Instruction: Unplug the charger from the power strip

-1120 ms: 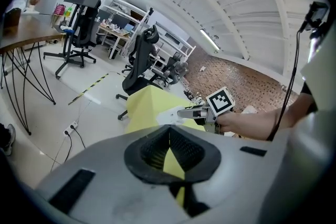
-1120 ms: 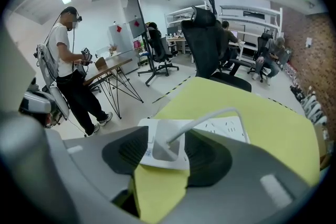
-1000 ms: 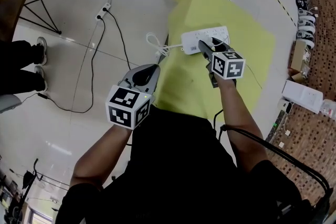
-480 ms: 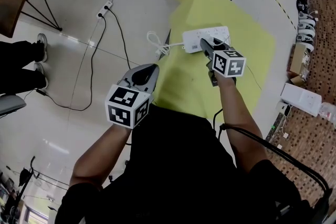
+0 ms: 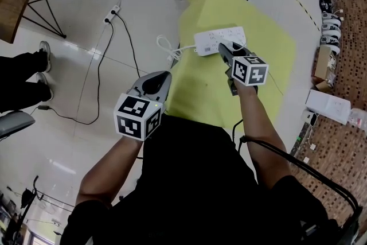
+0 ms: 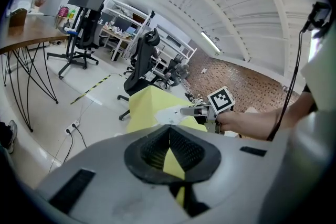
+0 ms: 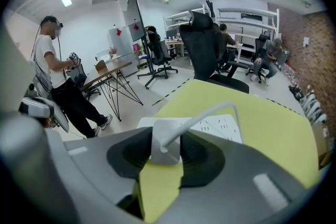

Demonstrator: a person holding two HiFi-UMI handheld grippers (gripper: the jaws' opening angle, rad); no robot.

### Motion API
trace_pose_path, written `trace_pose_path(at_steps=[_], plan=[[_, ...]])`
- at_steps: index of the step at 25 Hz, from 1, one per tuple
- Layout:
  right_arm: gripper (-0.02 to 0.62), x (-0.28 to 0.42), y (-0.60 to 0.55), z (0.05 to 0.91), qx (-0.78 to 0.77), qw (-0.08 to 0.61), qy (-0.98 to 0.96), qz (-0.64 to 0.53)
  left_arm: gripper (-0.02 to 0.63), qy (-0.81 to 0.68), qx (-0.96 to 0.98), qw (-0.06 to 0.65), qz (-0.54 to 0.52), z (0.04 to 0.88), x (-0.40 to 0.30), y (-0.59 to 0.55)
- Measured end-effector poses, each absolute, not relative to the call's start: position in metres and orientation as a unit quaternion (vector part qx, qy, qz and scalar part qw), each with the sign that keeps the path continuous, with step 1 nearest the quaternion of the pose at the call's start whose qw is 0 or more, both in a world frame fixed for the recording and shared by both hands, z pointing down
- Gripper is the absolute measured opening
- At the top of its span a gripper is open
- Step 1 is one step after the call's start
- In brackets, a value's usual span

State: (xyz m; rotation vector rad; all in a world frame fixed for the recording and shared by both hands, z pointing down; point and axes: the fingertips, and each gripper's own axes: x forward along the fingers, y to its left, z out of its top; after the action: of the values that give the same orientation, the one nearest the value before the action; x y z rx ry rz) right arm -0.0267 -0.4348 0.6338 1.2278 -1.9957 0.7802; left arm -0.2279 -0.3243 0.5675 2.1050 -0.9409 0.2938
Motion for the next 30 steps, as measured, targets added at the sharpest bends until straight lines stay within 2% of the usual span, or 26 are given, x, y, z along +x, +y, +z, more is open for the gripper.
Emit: trace_pose_path(at_steps=[9,18,30], plan=[[0.140,-0.003,-0.409,0.628,0.483,0.319,-0.757,0.302,0.005,-0.360,0.840,0.388,0.118,0.562,-0.209,-0.311],[0.138,0.052,-0.354,0.625,0.502,0.298,-0.744,0.325,0.005,-0.354,0.852,0.365,0.124,0.544,-0.171,-0.289],[0.138,0.138,-0.286,0.622,0.499,0.280,-0.745,0.342,0.005,-0.337,0.871,0.330,0.135,0.513,-0.073,-0.257]])
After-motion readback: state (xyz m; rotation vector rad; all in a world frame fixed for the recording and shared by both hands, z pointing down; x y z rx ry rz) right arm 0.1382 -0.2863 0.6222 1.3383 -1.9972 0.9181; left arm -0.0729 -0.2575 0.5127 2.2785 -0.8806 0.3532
